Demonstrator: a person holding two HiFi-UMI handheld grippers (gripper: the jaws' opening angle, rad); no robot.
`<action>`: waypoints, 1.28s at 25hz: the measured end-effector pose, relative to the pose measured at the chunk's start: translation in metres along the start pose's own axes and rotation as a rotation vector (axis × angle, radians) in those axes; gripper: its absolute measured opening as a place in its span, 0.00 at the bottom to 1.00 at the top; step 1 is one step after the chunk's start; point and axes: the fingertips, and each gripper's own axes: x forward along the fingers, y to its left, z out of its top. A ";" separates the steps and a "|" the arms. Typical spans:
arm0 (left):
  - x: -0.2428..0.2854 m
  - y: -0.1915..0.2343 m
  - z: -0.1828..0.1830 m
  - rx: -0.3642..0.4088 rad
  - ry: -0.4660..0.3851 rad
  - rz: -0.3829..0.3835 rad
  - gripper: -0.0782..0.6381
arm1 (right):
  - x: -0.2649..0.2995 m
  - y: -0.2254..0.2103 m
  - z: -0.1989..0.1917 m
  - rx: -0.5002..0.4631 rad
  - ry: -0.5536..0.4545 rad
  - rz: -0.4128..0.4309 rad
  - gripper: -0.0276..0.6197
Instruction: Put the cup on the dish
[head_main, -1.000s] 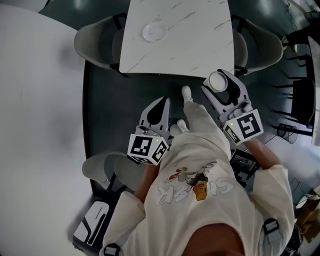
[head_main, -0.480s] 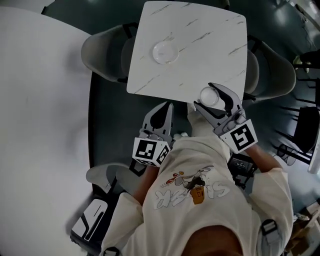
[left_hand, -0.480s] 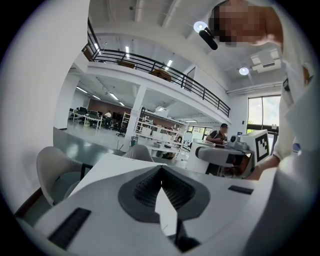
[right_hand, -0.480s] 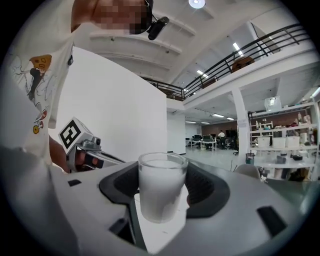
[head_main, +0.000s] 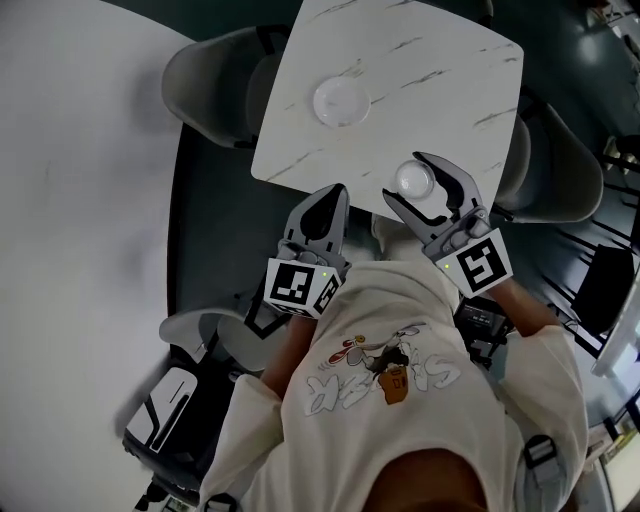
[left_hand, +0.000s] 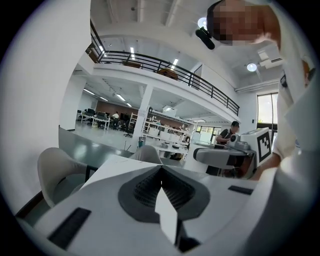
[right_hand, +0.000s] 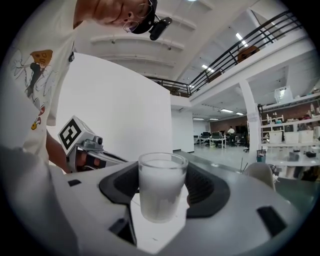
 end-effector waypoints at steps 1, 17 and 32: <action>0.004 0.001 0.001 0.003 -0.001 0.003 0.11 | 0.005 -0.003 0.000 -0.008 -0.005 0.003 0.46; 0.031 0.042 0.008 0.014 0.047 0.017 0.11 | 0.059 -0.027 -0.017 0.011 0.055 0.000 0.46; 0.077 0.090 -0.048 -0.033 0.086 -0.023 0.11 | 0.114 -0.073 -0.087 0.018 0.129 -0.053 0.46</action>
